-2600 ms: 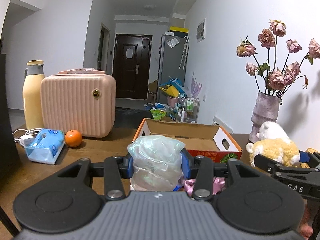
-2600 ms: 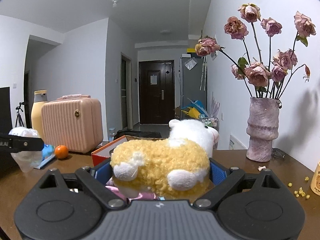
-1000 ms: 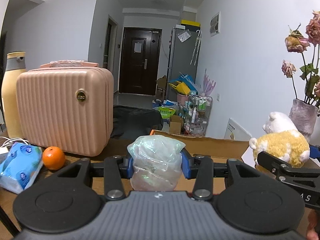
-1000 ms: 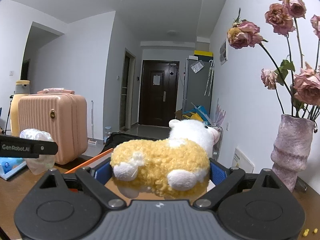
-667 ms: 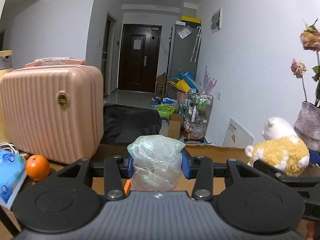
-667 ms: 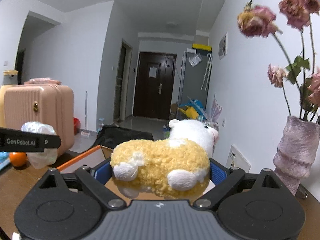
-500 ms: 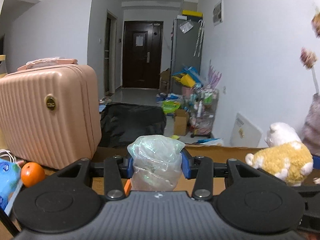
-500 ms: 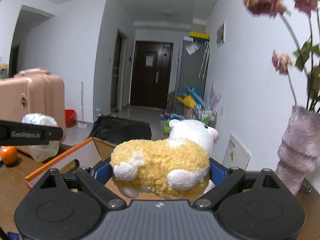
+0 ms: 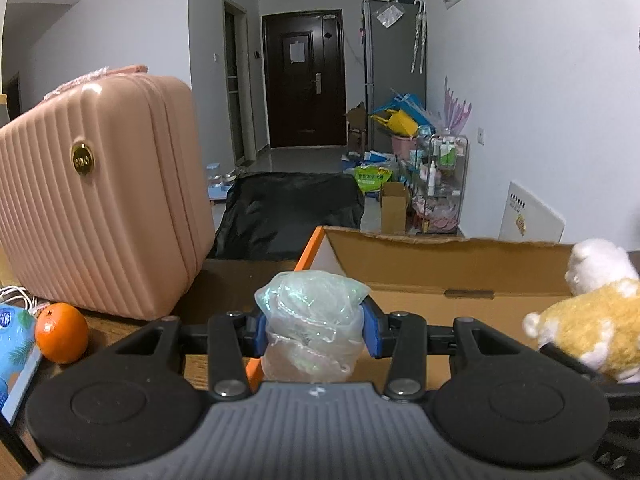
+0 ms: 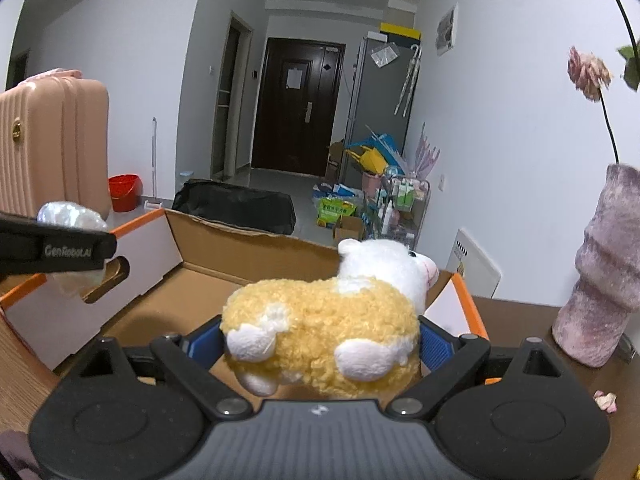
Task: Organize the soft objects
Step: 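Carry the plastic bag and plush sheep in both tools over the cardboard box, then open both tools to drop the bag and sheep into the box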
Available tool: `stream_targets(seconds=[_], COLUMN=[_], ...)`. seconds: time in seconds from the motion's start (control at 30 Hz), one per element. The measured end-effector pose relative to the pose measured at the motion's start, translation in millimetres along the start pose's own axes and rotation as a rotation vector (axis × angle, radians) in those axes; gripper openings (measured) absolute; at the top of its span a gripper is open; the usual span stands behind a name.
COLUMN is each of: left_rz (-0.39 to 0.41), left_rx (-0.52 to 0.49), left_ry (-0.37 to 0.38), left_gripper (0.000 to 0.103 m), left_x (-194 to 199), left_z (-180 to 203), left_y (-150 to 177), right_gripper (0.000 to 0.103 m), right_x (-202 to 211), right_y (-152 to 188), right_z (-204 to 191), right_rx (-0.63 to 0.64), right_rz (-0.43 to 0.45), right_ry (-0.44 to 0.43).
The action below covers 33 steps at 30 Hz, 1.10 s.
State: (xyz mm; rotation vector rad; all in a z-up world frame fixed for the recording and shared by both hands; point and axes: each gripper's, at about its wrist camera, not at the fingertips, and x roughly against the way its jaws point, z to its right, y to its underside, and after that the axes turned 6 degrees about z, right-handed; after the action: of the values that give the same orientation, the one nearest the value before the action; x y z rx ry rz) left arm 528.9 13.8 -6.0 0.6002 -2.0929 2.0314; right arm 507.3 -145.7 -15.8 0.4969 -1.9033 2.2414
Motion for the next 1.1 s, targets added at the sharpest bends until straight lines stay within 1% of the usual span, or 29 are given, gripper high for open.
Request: stream_targets(seconds=[0.03,0.3,0.43,0.5,0.53,0.6,0.63,0.7,0.8,0.9,1.1], left_rz=[-0.01,-0.002,0.002,0.008,0.014,0.033,0.051,0.084,0.144,0.176,0.166], left_rx=[-0.003,-0.03,-0.025,-0.022,-0.022,-0.019,-0.017,-0.019,-0.03,-0.046,-0.032], left_ry=[0.001,0.002,0.004,0.009,0.01,0.009,0.011,0.007,0.001,-0.001,0.002], left_gripper=[0.045,0.045,0.045,0.047,0.049,0.064,0.068,0.088,0.101,0.103,0.103], left_x=[-3,-3,-3,-4,-3,0,3,9,20,27,28], left_z=[1,6,6,4,3,1,1,1,3,8,6], left_y=[1,6,6,6,6,6,6,6,6,7,7], right_gripper=[0.096,0.096,0.096,0.096,0.097,0.099,0.099,0.103,0.103,0.103,0.103], right_x=[-1,-10,-13,-12,-12,-12,-13,-12,-12,-11,-10], right_y=[1,3,3,3,4,4,3,4,3,3,2], right_z=[0,5,10,10,10,10,11,12,13,14,13], right_rx=[-0.006,-0.042,-0.048,-0.048,-0.048,-0.052,-0.054,-0.061,-0.073,-0.078,-0.07], right_rz=[-0.006,-0.046,-0.04,-0.039,-0.038,-0.039,-0.041,-0.042,-0.038,-0.029,-0.018], right_ry=[-0.001,-0.015,-0.014,-0.014,-0.013,-0.012,-0.01,-0.001,0.01,0.013,0.018])
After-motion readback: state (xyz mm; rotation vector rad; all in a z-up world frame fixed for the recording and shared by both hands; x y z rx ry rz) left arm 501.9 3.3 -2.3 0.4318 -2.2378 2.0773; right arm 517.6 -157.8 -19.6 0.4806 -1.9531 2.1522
